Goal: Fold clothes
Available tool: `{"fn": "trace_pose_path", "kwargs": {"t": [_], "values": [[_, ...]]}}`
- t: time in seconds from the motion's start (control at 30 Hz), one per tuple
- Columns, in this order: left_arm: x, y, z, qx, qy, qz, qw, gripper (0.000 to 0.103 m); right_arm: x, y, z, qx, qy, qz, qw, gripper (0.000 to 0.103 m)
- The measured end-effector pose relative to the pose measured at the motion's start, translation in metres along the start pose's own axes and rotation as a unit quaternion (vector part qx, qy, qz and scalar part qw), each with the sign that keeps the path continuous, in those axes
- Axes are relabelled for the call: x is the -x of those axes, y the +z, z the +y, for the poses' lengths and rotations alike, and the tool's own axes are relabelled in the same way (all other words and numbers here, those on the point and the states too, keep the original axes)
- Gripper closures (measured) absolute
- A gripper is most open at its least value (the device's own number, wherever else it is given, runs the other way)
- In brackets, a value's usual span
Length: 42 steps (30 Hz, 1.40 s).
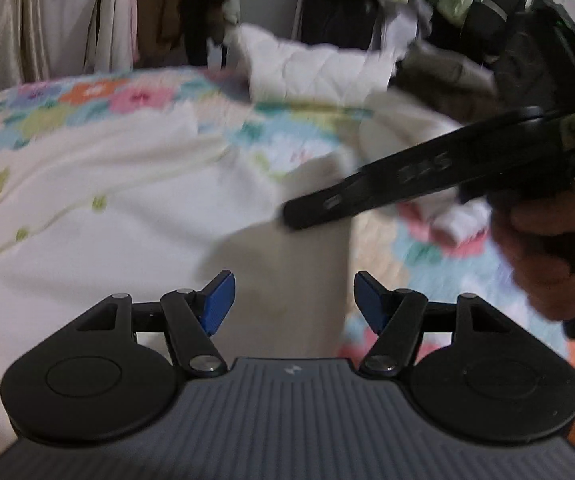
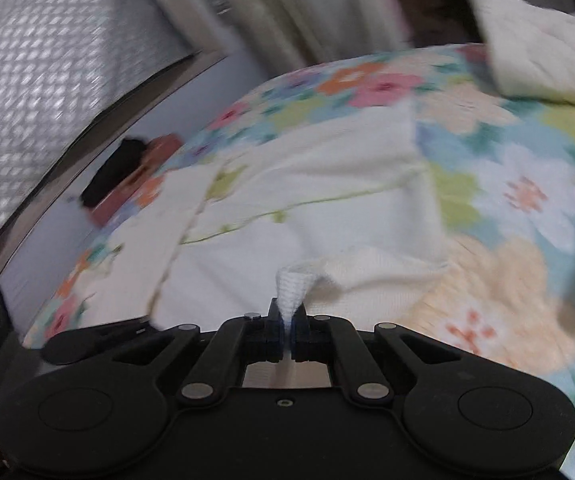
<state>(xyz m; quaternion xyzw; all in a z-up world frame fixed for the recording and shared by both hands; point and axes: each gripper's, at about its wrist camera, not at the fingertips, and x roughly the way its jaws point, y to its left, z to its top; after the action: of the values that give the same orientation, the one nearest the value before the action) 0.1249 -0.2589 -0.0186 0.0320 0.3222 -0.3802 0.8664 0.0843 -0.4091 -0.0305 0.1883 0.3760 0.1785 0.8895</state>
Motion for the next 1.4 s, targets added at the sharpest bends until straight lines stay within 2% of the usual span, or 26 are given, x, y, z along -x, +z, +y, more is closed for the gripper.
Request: {"fn": "trace_pose_path", "kwargs": {"t": [0.07,0.13,0.17,0.2,0.23,0.27,0.3,0.4,0.43,0.47,0.5,0.57,0.63,0.73,0.8,0.9,1.03,1.13,1.2,1.3,1.37,1.4], "values": [[-0.006,0.006,0.003,0.007,0.009,-0.01,0.9999,0.038,-0.005,0.013,0.01,0.015,0.026,0.024,0.999,0.098],[-0.015,0.011,0.009,0.013,0.041,-0.011,0.999,0.039,-0.007,0.021,0.017,0.022,0.049,0.051,0.997,0.098],[-0.02,0.012,0.013,0.018,0.063,-0.011,0.9978,0.049,-0.008,0.025,0.02,0.024,0.057,0.064,0.996,0.098],[-0.024,0.013,0.02,0.03,0.075,-0.003,0.9967,0.08,-0.01,0.03,0.021,0.025,0.061,0.076,0.995,0.098],[-0.028,0.013,0.027,0.042,0.086,0.005,0.9954,0.093,-0.014,0.035,0.021,0.027,0.064,0.092,0.993,0.098],[-0.029,0.013,0.033,0.063,0.077,0.007,0.995,0.099,-0.016,0.04,0.023,0.033,0.065,0.105,0.992,0.097],[-0.027,0.012,0.038,0.078,0.077,0.002,0.9939,0.1,-0.018,0.045,0.028,0.046,0.06,0.116,0.99,0.093],[-0.018,0.009,0.039,0.052,0.121,-0.014,0.9912,0.1,-0.021,0.059,0.046,0.095,0.045,0.143,0.984,0.072],[-0.014,0.008,0.039,0.043,0.136,-0.02,0.9896,0.1,-0.018,0.062,0.058,0.139,0.036,0.135,0.98,0.055],[-0.009,0.008,0.044,0.049,0.14,-0.025,0.9885,0.1,-0.015,0.066,0.069,0.178,0.022,0.122,0.976,0.046],[-0.005,0.008,0.049,0.061,0.142,-0.028,0.9877,0.1,-0.015,0.072,0.071,0.192,0.008,0.114,0.975,0.046],[0.0,0.01,0.061,0.077,0.146,-0.032,0.9857,0.1,-0.023,0.093,0.061,0.17,-0.008,0.122,0.978,0.049],[0.003,0.01,0.066,0.068,0.177,-0.027,0.9815,0.1,-0.037,0.114,0.036,0.111,-0.021,0.135,0.984,0.05],[0.002,0.013,0.072,0.075,0.185,-0.027,0.9795,0.1,-0.062,0.141,-0.01,0.033,-0.066,0.139,0.987,0.05],[0.002,0.012,0.077,0.089,0.193,-0.02,0.977,0.1,-0.08,0.153,-0.041,-0.01,-0.08,0.139,0.987,0.049],[0.007,0.008,0.087,0.106,0.19,-0.024,0.9758,0.1,-0.104,0.153,-0.068,-0.042,-0.095,0.134,0.986,0.049],[0.005,0.008,0.096,0.108,0.186,-0.017,0.9764,0.1,-0.125,0.146,-0.095,-0.092,-0.098,0.149,0.98,0.048],[0.007,0.008,0.092,0.113,0.178,-0.019,0.9773,0.1,-0.129,0.151,-0.109,-0.153,-0.061,0.152,0.975,0.046],[0.008,0.007,0.09,0.122,0.169,-0.022,0.9777,0.1,-0.129,0.157,-0.11,-0.161,-0.046,0.154,0.974,0.045],[0.008,0.005,0.09,0.134,0.154,-0.019,0.9787,0.1,-0.142,0.163,-0.109,-0.151,-0.064,0.174,0.971,0.035],[0.009,0.004,0.088,0.133,0.149,-0.021,0.9796,0.1,-0.156,0.161,-0.115,-0.154,-0.087,0.192,0.965,0.034],[0.01,0.003,0.086,0.132,0.145,-0.023,0.9804,0.1,-0.16,0.16,-0.118,-0.163,-0.096,0.188,0.964,0.034]]}}
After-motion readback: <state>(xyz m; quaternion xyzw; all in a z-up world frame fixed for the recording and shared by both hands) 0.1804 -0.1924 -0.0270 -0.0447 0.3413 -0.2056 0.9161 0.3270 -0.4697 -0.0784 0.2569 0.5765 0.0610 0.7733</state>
